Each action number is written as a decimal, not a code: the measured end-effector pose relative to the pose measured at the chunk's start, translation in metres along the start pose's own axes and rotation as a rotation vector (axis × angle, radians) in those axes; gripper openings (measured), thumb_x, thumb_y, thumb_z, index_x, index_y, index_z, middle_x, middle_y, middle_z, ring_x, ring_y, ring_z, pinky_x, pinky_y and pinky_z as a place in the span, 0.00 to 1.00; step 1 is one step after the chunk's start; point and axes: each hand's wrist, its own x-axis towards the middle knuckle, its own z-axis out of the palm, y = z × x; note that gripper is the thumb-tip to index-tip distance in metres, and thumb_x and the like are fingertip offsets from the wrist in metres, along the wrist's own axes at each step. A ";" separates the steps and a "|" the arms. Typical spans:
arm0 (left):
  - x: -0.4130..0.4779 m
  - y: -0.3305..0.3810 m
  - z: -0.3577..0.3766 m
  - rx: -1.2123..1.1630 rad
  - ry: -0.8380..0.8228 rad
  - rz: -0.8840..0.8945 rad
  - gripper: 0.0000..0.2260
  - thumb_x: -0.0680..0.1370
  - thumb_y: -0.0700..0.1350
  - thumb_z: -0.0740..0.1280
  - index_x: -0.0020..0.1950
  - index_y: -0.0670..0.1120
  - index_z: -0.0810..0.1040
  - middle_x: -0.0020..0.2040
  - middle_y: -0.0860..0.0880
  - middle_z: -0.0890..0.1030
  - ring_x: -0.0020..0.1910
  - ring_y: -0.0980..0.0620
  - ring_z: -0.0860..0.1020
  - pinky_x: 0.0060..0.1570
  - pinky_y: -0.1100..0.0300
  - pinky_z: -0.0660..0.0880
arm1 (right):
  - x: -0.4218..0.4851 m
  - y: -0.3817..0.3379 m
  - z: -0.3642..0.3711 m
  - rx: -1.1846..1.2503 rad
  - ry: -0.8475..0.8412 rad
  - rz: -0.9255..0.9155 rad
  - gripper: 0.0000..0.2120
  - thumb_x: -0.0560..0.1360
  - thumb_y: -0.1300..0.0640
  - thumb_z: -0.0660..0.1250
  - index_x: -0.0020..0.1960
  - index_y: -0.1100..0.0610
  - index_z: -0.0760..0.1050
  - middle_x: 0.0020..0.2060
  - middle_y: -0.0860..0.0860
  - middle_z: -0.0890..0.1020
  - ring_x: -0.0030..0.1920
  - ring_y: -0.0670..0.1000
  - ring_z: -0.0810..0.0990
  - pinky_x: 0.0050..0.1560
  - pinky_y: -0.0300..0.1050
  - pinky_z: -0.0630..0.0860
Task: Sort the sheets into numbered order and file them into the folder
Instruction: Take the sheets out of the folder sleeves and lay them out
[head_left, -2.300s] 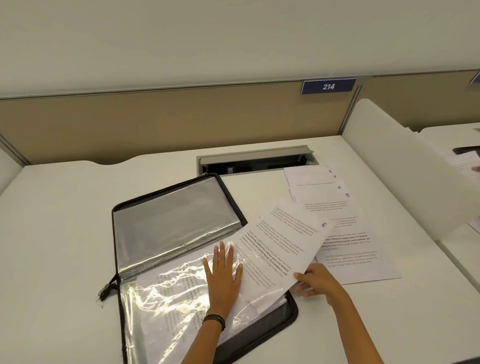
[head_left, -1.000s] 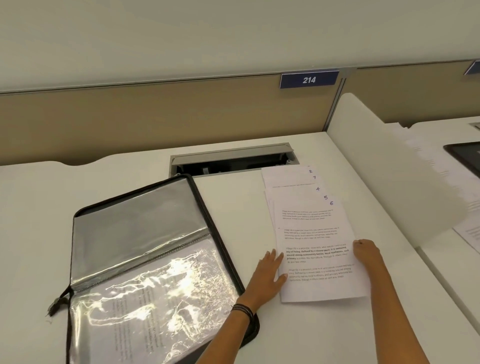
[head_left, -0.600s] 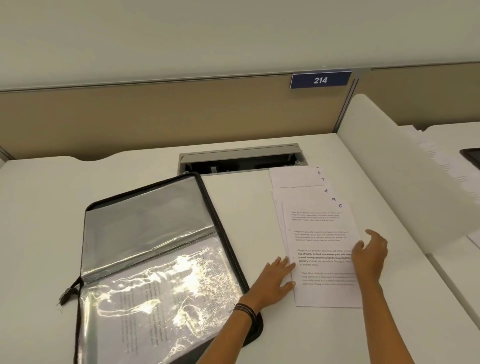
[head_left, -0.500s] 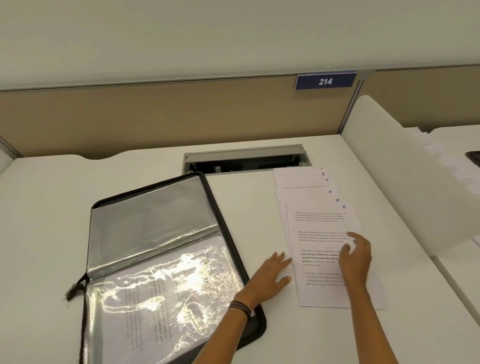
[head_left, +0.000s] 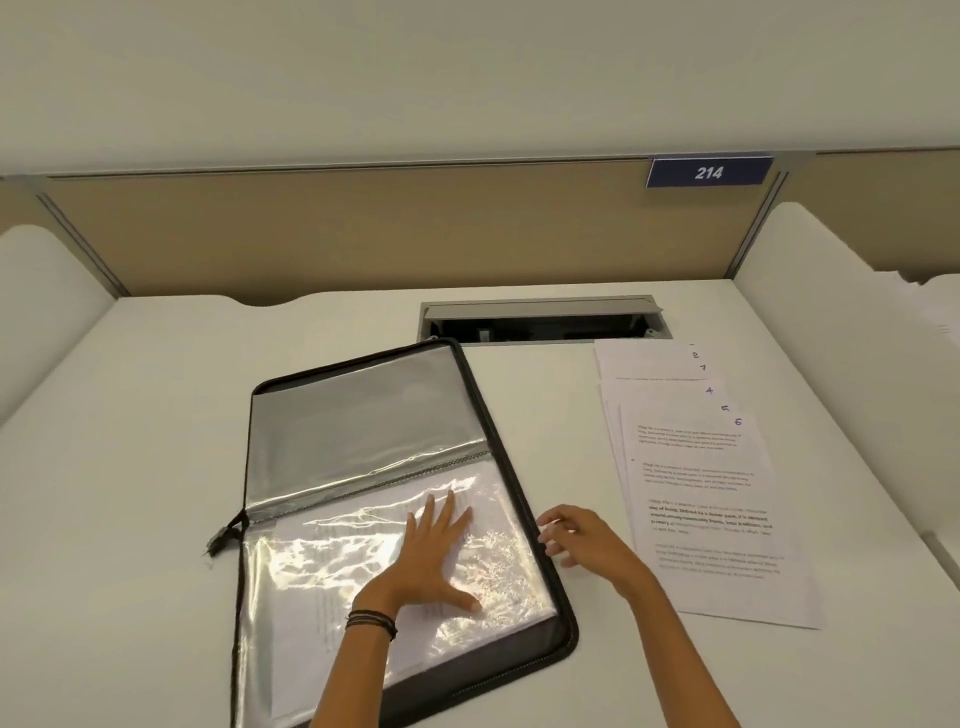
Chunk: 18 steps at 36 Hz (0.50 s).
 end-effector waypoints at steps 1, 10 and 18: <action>-0.001 0.000 0.002 0.010 -0.006 0.010 0.64 0.49 0.85 0.50 0.71 0.52 0.29 0.70 0.48 0.24 0.67 0.43 0.21 0.64 0.45 0.24 | 0.001 -0.002 0.005 -0.019 -0.001 0.009 0.09 0.79 0.61 0.58 0.55 0.56 0.76 0.48 0.53 0.82 0.43 0.47 0.80 0.41 0.36 0.77; -0.004 -0.006 0.015 0.045 0.064 0.048 0.57 0.53 0.84 0.50 0.69 0.58 0.26 0.69 0.49 0.22 0.66 0.52 0.19 0.60 0.52 0.18 | 0.004 -0.008 0.024 -0.100 0.013 0.041 0.08 0.79 0.60 0.59 0.55 0.56 0.75 0.50 0.56 0.81 0.43 0.48 0.79 0.40 0.36 0.75; -0.003 -0.013 0.020 0.043 0.146 0.059 0.53 0.56 0.83 0.47 0.73 0.60 0.34 0.73 0.50 0.27 0.70 0.46 0.24 0.63 0.55 0.21 | 0.001 -0.010 0.025 -0.115 0.068 0.050 0.06 0.78 0.60 0.62 0.53 0.57 0.77 0.46 0.52 0.80 0.41 0.46 0.81 0.40 0.35 0.76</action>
